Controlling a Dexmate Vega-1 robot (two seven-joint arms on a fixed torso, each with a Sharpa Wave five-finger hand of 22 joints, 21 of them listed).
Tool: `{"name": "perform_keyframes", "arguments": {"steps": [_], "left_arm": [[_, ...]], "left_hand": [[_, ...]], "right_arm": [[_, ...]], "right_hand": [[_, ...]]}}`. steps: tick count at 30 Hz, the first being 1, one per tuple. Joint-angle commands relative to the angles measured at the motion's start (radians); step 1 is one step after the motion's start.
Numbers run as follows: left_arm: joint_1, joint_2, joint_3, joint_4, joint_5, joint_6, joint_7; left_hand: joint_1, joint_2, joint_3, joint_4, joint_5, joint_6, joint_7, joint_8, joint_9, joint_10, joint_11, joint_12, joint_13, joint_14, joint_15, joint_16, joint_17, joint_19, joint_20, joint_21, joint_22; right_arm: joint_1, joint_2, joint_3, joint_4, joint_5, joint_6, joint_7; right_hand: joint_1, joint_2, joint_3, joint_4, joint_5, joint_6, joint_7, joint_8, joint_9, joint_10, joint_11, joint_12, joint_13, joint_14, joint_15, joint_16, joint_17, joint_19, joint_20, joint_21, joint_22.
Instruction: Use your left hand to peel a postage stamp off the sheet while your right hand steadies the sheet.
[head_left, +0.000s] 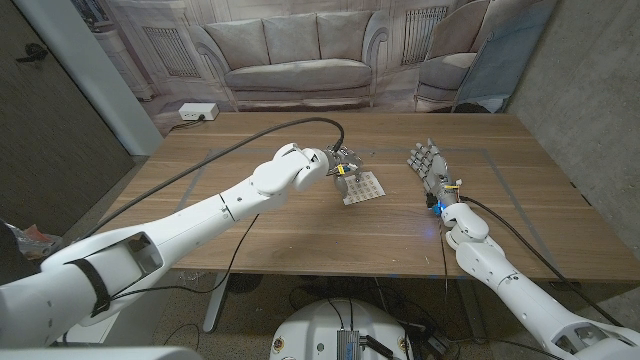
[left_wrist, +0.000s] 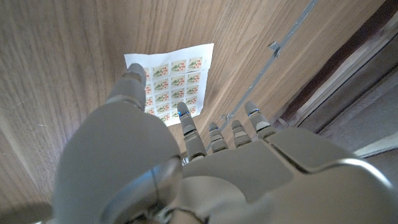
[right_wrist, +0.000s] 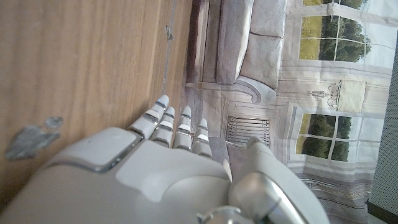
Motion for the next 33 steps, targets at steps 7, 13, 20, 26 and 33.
{"name": "perform_keyframes", "arguments": {"steps": [7,13,20,26,33], "left_arm": [[0.005,-0.013,0.004,0.020,0.016,-0.020,-0.010],[0.005,-0.012,0.008,0.025,0.023,-0.023,-0.011],[0.000,-0.018,0.016,0.048,0.023,-0.029,-0.016],[0.000,-0.021,0.017,0.062,0.018,-0.034,0.000],[-0.005,-0.024,0.030,0.084,0.036,-0.039,0.030]], "left_hand": [[0.005,0.013,-0.005,0.003,0.005,0.009,0.000,0.005,0.002,0.004,-0.001,0.004,0.002,-0.013,0.015,-0.004,0.006,0.002,-0.006,-0.008,0.002],[0.005,0.013,-0.009,0.005,0.004,0.025,0.002,0.012,0.002,0.001,0.000,0.003,0.002,-0.015,0.015,-0.006,0.007,0.002,-0.007,-0.010,0.002],[0.005,0.015,-0.013,0.007,0.004,0.035,0.002,0.018,0.002,0.000,0.000,0.002,0.003,-0.016,0.015,-0.006,0.008,0.001,-0.007,-0.013,0.002],[0.007,0.017,-0.016,0.008,0.005,0.058,0.005,0.028,0.002,0.006,-0.003,0.004,0.003,-0.015,0.013,-0.006,0.009,0.003,-0.009,-0.014,0.002],[0.007,0.023,-0.018,0.011,0.005,0.074,0.007,0.035,0.002,0.011,-0.007,0.006,0.003,-0.011,0.010,-0.004,0.010,0.007,-0.011,-0.015,0.003]], "right_arm": [[-0.004,0.003,0.003,-0.001,0.001,0.007,-0.001],[-0.004,0.002,0.003,-0.003,0.001,0.004,-0.004],[0.000,0.007,0.002,0.006,0.000,0.008,-0.005],[0.007,0.010,0.001,0.014,-0.001,0.008,-0.003],[0.021,0.017,-0.003,0.034,-0.002,0.010,0.005]], "right_hand": [[-0.011,0.001,0.000,0.002,-0.001,0.012,-0.001,0.005,0.002,0.007,0.001,0.003,0.002,0.013,-0.002,0.003,0.004,0.010,0.003,0.008,0.004],[-0.012,0.000,0.000,0.003,-0.001,0.013,-0.001,0.004,0.003,0.007,0.000,0.003,0.002,0.014,-0.002,0.002,0.004,0.009,0.003,0.008,0.004],[-0.013,0.001,0.000,0.003,-0.001,0.014,-0.001,0.004,0.003,0.007,0.001,0.002,0.003,0.015,-0.003,0.001,0.004,0.010,0.003,0.007,0.004],[-0.014,0.001,0.000,0.003,0.000,0.014,0.000,0.003,0.003,0.008,0.000,0.001,0.003,0.015,-0.002,0.000,0.004,0.010,0.003,0.007,0.004],[-0.014,0.000,-0.001,0.003,0.000,0.014,0.000,0.002,0.003,0.008,0.002,0.001,0.003,0.017,-0.002,0.001,0.004,0.011,0.004,0.007,0.004]]}}
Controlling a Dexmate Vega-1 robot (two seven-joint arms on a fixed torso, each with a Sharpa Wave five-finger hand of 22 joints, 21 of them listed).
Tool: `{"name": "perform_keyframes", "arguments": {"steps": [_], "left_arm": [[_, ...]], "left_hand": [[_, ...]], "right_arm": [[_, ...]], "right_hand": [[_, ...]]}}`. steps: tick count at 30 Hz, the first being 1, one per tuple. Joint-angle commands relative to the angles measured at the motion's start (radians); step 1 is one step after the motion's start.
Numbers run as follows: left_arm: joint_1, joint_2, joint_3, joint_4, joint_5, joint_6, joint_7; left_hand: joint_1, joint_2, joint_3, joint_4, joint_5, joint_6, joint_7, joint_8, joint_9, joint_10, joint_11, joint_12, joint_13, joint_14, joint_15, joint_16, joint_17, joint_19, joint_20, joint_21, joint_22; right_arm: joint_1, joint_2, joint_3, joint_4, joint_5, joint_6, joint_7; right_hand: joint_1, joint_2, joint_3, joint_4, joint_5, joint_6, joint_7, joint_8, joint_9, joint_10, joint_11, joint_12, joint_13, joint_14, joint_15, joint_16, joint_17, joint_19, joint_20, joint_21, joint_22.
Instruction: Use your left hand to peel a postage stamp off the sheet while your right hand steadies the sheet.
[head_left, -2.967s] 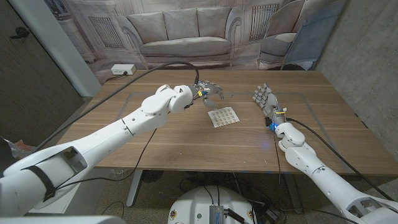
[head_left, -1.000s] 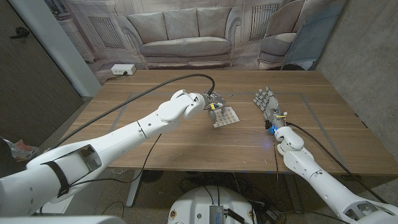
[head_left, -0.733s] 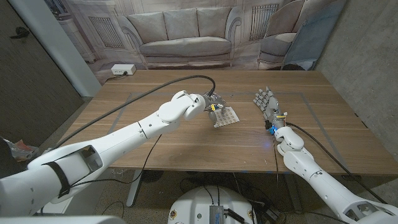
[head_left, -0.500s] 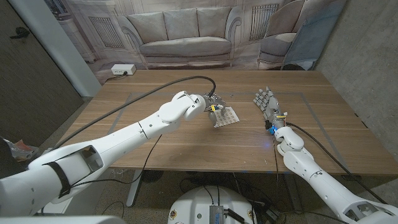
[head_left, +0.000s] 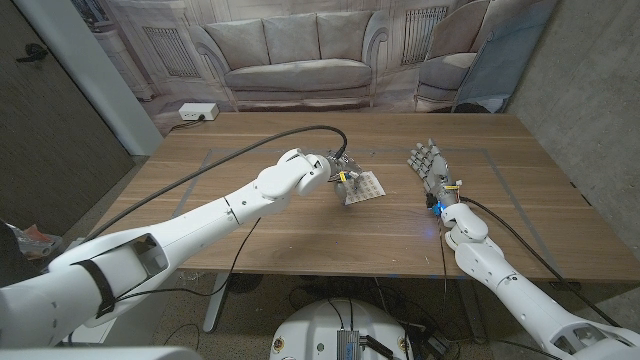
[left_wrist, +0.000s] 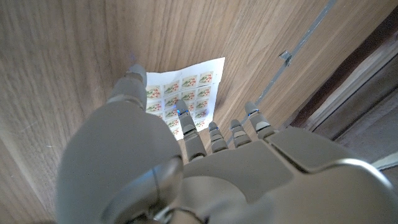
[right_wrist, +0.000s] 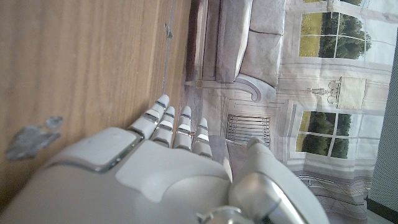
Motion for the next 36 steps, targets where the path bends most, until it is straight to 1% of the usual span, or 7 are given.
{"name": "perform_keyframes", "arguments": {"steps": [1,8,17,22,27,31,36], "left_arm": [[-0.004,-0.004,0.016,0.036,0.017,-0.010,0.047],[0.003,0.007,0.014,0.047,0.011,-0.040,0.130],[-0.008,-0.003,0.021,0.063,0.021,-0.028,0.093],[-0.019,-0.013,0.026,0.078,0.019,-0.019,0.064],[-0.011,-0.005,0.027,0.084,0.012,-0.037,0.129],[-0.006,0.007,0.039,0.081,0.049,-0.045,0.196],[0.012,0.017,0.044,0.083,0.079,-0.051,0.256]], "left_hand": [[0.009,0.004,-0.003,0.001,0.005,0.020,-0.001,0.014,0.002,0.015,-0.007,0.007,0.003,0.000,-0.001,0.002,0.006,0.004,-0.009,0.000,0.003],[0.020,0.029,-0.009,0.006,0.001,0.159,-0.010,0.075,0.002,0.087,-0.044,0.026,0.003,0.037,-0.024,0.012,0.007,0.025,-0.014,0.000,0.003],[0.039,0.041,-0.013,0.003,-0.005,0.287,0.033,0.126,-0.005,0.142,-0.067,0.032,0.001,0.070,-0.050,0.018,0.007,0.046,-0.025,0.002,0.003],[0.045,0.037,-0.029,0.003,-0.009,0.116,-0.014,0.050,-0.019,0.103,-0.050,0.006,0.002,0.052,-0.037,0.004,0.007,0.037,-0.021,-0.009,0.003],[0.032,0.034,-0.046,0.012,-0.010,0.018,0.002,0.006,-0.022,0.070,-0.032,-0.006,0.003,0.032,-0.022,-0.005,0.008,0.026,-0.014,-0.018,0.004],[0.025,0.035,-0.051,0.017,-0.010,0.019,0.007,0.006,-0.021,0.069,-0.033,-0.005,0.004,0.032,-0.025,-0.005,0.008,0.025,-0.015,-0.020,0.004],[0.038,0.036,-0.059,0.012,-0.005,0.147,0.034,0.064,-0.013,0.124,-0.064,0.013,0.004,0.064,-0.051,0.004,0.005,0.042,-0.022,-0.019,0.004]], "right_arm": [[0.018,0.008,-0.006,0.025,-0.008,0.001,0.003],[0.023,0.013,-0.005,0.033,-0.003,0.002,0.007],[0.027,0.019,-0.004,0.044,-0.007,0.006,-0.004],[0.034,0.018,-0.004,0.051,-0.009,0.007,-0.001],[0.040,0.025,-0.002,0.063,-0.005,0.015,0.002],[0.043,0.028,-0.002,0.072,-0.006,0.018,0.004],[0.041,0.034,0.003,0.082,-0.002,0.036,0.007]], "right_hand": [[-0.005,0.002,-0.001,0.003,0.000,0.006,0.000,0.003,0.003,0.008,0.001,0.001,0.003,0.007,-0.002,0.001,0.004,0.008,0.001,0.007,0.004],[-0.005,0.002,-0.001,0.002,0.000,0.006,0.000,0.003,0.003,0.008,0.001,0.000,0.003,0.008,-0.002,0.000,0.004,0.008,0.001,0.007,0.004],[-0.006,0.002,-0.001,0.002,0.000,0.007,-0.001,0.002,0.003,0.009,0.001,-0.001,0.003,0.009,-0.001,0.000,0.003,0.009,0.002,0.007,0.004],[-0.006,0.002,-0.001,0.002,0.000,0.008,-0.001,0.002,0.003,0.009,0.001,-0.001,0.003,0.010,-0.002,0.000,0.003,0.009,0.001,0.007,0.004],[-0.007,0.002,-0.001,0.002,0.000,0.008,0.000,0.002,0.003,0.010,0.001,-0.001,0.003,0.011,-0.002,-0.001,0.004,0.009,0.001,0.006,0.004],[-0.007,0.003,-0.001,0.002,0.000,0.009,-0.001,0.002,0.003,0.010,0.002,-0.002,0.003,0.011,-0.003,-0.001,0.004,0.009,0.000,0.006,0.004],[-0.008,0.003,-0.001,0.002,0.000,0.009,0.000,0.001,0.003,0.010,0.001,-0.002,0.003,0.012,-0.002,-0.001,0.004,0.010,0.002,0.006,0.004]]}}
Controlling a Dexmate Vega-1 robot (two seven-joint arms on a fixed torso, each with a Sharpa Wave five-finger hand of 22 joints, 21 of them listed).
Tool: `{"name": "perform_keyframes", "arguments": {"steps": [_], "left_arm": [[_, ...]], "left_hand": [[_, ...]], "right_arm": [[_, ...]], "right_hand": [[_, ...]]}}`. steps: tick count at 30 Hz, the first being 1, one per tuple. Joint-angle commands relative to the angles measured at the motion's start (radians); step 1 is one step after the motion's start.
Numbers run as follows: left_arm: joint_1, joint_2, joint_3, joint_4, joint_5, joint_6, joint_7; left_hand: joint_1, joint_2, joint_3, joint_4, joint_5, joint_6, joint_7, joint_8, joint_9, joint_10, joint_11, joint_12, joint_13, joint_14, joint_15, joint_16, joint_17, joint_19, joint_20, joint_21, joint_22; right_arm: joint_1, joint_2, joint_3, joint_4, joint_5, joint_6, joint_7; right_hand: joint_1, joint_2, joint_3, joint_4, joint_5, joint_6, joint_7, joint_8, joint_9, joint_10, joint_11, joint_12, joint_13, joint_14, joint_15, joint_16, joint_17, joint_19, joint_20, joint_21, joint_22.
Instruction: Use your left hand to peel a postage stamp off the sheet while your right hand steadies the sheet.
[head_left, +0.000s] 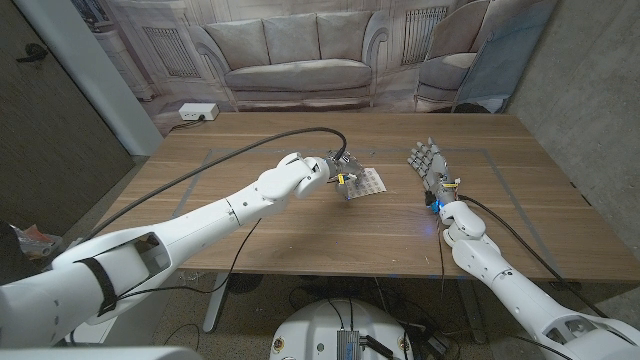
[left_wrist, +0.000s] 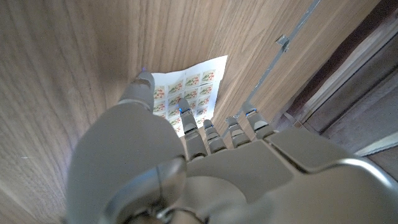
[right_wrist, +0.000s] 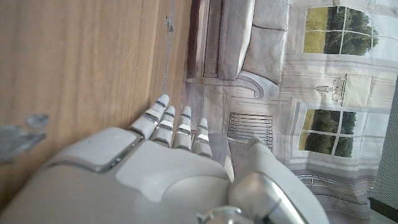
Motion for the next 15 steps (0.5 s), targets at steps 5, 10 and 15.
{"name": "perform_keyframes", "arguments": {"steps": [5,10,15], "left_arm": [[0.035,0.026,0.012,0.024,0.049,-0.038,0.202],[0.049,0.032,0.008,0.020,0.092,-0.019,0.289],[0.075,0.042,0.000,0.026,0.117,-0.011,0.434]], "left_hand": [[0.030,0.006,-0.009,-0.015,0.007,0.206,0.039,0.102,0.021,0.094,-0.039,0.028,0.005,0.047,-0.041,0.013,0.000,0.030,-0.007,0.001,0.004],[0.097,0.068,0.023,-0.028,0.005,0.378,0.039,0.160,0.000,0.172,-0.066,0.035,0.004,0.101,-0.074,0.025,0.002,0.058,-0.016,0.008,0.006],[0.135,0.114,0.047,-0.030,-0.026,0.483,0.055,0.192,-0.011,0.241,-0.066,0.044,0.003,0.147,-0.106,0.036,0.004,0.085,-0.022,0.018,0.007]], "right_arm": [[0.001,0.005,0.006,0.011,0.001,0.009,-0.010],[0.007,0.007,0.006,0.013,0.002,0.009,-0.006],[0.011,0.010,0.005,0.022,0.007,0.014,0.008]], "right_hand": [[-0.009,0.002,-0.001,0.003,0.000,0.010,0.000,0.001,0.003,0.010,0.002,-0.002,0.003,0.007,0.003,-0.001,0.004,0.010,0.002,0.006,0.004],[-0.009,0.002,-0.001,0.003,0.000,0.012,0.000,0.002,0.003,0.010,0.002,-0.003,0.003,0.007,0.003,-0.001,0.004,0.010,0.002,0.006,0.004],[-0.009,0.003,-0.001,0.002,0.001,0.012,-0.001,0.002,0.003,0.010,0.003,-0.003,0.003,0.007,0.001,-0.002,0.004,0.010,0.001,0.005,0.004]]}}
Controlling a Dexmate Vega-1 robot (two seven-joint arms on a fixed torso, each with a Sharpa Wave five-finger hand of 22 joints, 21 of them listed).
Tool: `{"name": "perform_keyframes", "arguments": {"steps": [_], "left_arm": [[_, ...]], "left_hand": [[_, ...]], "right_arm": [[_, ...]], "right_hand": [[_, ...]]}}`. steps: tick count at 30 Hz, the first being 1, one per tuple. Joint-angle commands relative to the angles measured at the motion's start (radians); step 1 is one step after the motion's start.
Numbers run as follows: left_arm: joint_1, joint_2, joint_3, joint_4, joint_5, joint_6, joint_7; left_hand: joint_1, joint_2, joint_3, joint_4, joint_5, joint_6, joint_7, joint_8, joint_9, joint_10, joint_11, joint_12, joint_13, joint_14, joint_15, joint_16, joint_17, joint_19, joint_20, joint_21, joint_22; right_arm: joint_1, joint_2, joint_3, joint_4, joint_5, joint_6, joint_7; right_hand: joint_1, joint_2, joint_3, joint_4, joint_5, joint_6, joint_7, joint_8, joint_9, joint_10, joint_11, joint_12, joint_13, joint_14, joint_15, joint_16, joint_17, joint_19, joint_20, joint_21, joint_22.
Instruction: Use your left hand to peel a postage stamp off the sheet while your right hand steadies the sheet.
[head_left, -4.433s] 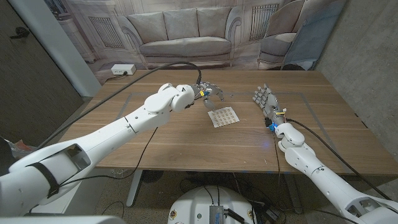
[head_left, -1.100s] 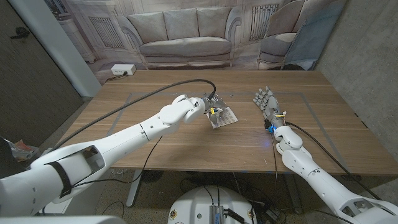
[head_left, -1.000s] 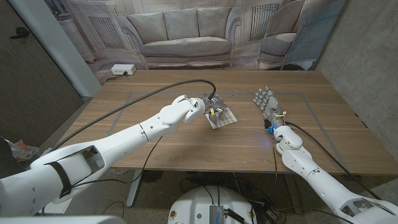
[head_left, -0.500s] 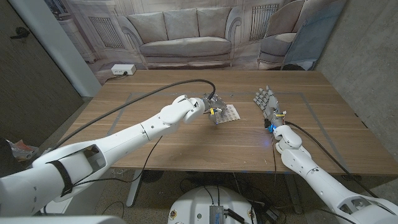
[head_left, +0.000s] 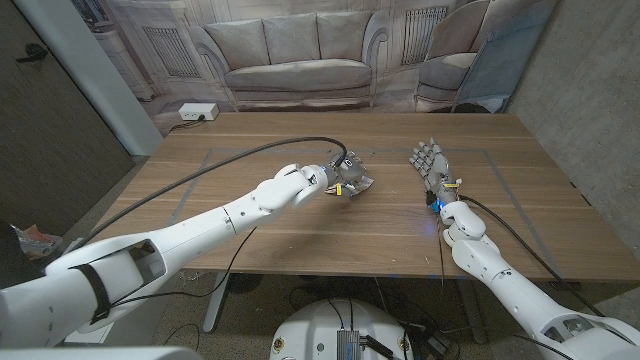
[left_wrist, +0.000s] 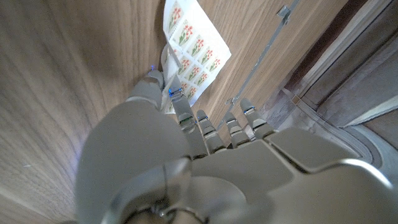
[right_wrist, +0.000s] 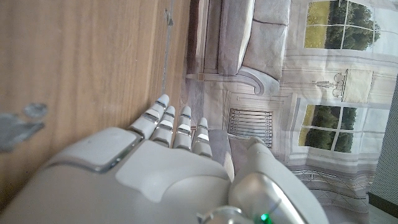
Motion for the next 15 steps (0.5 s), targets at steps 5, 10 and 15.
{"name": "perform_keyframes", "arguments": {"steps": [5,10,15], "left_arm": [[0.078,0.029,0.003,0.071,0.184,0.081,0.605],[0.086,0.011,0.016,0.153,0.226,0.130,0.885],[0.071,-0.021,0.040,0.248,0.244,0.177,1.088]], "left_hand": [[0.035,0.047,0.025,0.001,-0.037,0.083,0.018,0.022,-0.009,0.097,-0.001,0.020,0.004,0.074,-0.108,0.023,0.005,0.039,-0.006,0.017,0.004],[0.036,0.046,0.025,0.002,-0.047,0.100,0.008,0.024,-0.011,0.112,-0.003,0.019,0.004,0.093,-0.122,0.025,0.005,0.060,-0.018,0.026,0.003],[0.033,0.041,0.023,0.003,-0.051,0.114,-0.006,0.025,-0.013,0.114,-0.005,0.015,0.004,0.097,-0.129,0.021,0.004,0.074,-0.033,0.032,0.003]], "right_arm": [[0.007,0.012,-0.002,0.018,0.009,0.005,0.020],[0.007,0.017,-0.004,0.020,0.012,0.007,0.023],[0.007,0.015,-0.009,0.016,0.008,0.000,0.023]], "right_hand": [[-0.006,-0.002,-0.001,0.003,0.000,0.006,0.000,0.002,0.003,0.010,0.004,-0.003,0.003,0.007,0.002,-0.002,0.004,0.007,-0.003,0.005,0.004],[-0.007,-0.001,-0.001,0.003,0.000,0.006,0.000,0.001,0.003,0.010,0.002,-0.004,0.003,0.007,0.002,-0.002,0.004,0.006,-0.003,0.005,0.004],[-0.006,0.000,0.000,0.002,0.001,0.007,0.001,0.001,0.003,0.011,0.002,-0.004,0.003,0.007,0.002,-0.002,0.003,0.007,-0.003,0.005,0.004]]}}
